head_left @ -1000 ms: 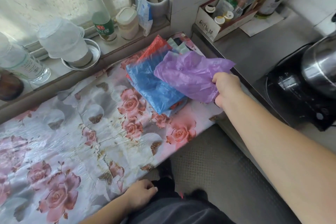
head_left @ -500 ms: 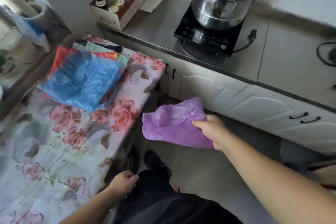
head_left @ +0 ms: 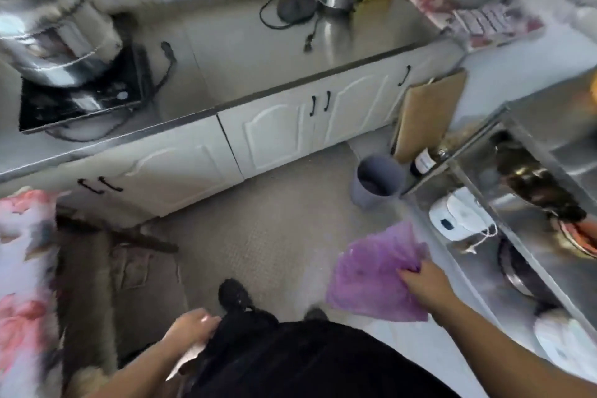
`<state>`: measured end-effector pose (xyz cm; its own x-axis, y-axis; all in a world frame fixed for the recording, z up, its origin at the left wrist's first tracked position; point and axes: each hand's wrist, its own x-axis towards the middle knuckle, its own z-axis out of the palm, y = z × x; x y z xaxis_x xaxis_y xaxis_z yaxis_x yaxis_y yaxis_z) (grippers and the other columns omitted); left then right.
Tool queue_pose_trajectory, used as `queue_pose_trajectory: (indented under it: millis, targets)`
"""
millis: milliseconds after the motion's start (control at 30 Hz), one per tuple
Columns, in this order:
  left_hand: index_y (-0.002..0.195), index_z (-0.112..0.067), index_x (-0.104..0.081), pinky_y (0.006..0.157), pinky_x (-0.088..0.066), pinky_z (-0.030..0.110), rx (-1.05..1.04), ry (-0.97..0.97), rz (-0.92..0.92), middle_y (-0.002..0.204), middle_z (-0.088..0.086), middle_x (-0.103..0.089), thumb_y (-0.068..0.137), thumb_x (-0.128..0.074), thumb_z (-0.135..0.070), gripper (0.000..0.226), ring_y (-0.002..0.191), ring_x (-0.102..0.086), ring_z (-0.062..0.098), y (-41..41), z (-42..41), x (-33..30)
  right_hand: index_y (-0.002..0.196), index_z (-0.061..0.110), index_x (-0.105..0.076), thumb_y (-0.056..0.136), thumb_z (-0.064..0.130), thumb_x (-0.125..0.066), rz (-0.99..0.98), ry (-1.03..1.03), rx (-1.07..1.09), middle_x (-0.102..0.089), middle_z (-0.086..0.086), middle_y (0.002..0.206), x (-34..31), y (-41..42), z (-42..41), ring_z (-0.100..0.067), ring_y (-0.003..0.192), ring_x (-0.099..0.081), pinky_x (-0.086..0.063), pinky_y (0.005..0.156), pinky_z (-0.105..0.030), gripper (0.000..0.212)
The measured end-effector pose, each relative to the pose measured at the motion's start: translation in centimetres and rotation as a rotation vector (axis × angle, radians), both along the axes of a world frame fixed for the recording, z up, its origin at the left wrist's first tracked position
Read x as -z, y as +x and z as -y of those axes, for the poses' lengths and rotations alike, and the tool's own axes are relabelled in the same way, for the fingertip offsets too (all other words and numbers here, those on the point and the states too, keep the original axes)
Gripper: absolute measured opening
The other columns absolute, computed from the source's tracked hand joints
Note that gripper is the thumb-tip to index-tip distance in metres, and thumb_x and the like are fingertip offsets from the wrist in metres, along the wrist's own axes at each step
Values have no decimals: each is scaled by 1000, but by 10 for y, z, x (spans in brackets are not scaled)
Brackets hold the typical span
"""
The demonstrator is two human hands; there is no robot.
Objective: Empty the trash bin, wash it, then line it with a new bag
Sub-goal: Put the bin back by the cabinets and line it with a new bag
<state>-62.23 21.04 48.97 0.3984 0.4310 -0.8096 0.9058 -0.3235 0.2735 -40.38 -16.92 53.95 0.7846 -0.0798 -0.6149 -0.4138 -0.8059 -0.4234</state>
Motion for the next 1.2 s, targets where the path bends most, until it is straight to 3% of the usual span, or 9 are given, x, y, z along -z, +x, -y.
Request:
queue_pose_trajectory:
  millis: [100,233,433,500,633,767,933,1067,1200]
  targets:
    - [65,-12,-55,64,-45,33,122,-24,47,62,6,-56,96,-59,-25,34,63,-54,25,56,24,-27,91,10,-64,90,20,-60,-95,-120,-14,-70,-19,100,14,-29,53,-38,96,-66,-52,83,-39,10]
    - [72,-9,-55,52,-38,26,174,-122,117,62,5,-54,98,-56,-19,28,57,-51,21,124,57,-38,101,8,-60,91,19,-60,-197,-158,87,-66,-20,110,31,-68,98,-36,101,-65,-52,89,-43,16]
    - [69,-12,-56,58,-41,30,364,-167,64,63,0,-55,94,-56,-18,25,60,-51,17,181,76,-21,129,22,-59,98,34,-45,-410,-242,253,-69,-11,121,47,-92,133,-27,122,-59,-29,114,-43,35]
    - [65,-15,-52,59,-39,29,438,-177,14,61,-3,-54,93,-55,-19,28,59,-50,15,196,70,-7,126,19,-61,99,43,-42,-425,-254,298,-69,-12,117,43,-78,132,-29,114,-63,-41,104,-38,40]
    - [66,-10,-64,61,-44,27,465,-139,-78,66,-2,-64,92,-59,-20,28,64,-58,15,233,46,14,83,19,-70,96,30,-54,-315,-202,404,-67,0,69,20,-22,111,-27,81,-68,-47,76,-34,23]
    - [59,-11,-53,49,-34,24,351,-128,-127,53,4,-52,92,-55,-12,33,47,-46,19,288,29,20,83,12,-64,93,20,-57,-232,-102,391,-69,-3,73,6,61,75,-17,72,-64,-43,68,-31,14]
    - [68,-10,-56,49,-36,21,330,-209,-57,61,1,-52,92,-53,-14,25,52,-45,15,361,53,-9,86,18,-62,92,21,-60,-93,38,360,-65,1,79,-2,154,37,-8,76,-57,-45,81,-33,7]
    - [90,-15,-69,63,-50,25,403,-443,107,84,3,-69,95,-60,-26,15,72,-61,14,415,127,-46,78,27,-48,89,23,-61,15,52,290,-58,7,74,-13,206,23,-5,68,-53,-38,56,-19,18]
    - [89,-28,-73,81,-54,27,412,-692,201,87,-9,-72,94,-62,-41,17,86,-65,11,462,215,-83,82,27,-44,86,33,-67,46,125,179,-55,9,79,-22,244,20,-15,75,-56,-34,57,-18,24]
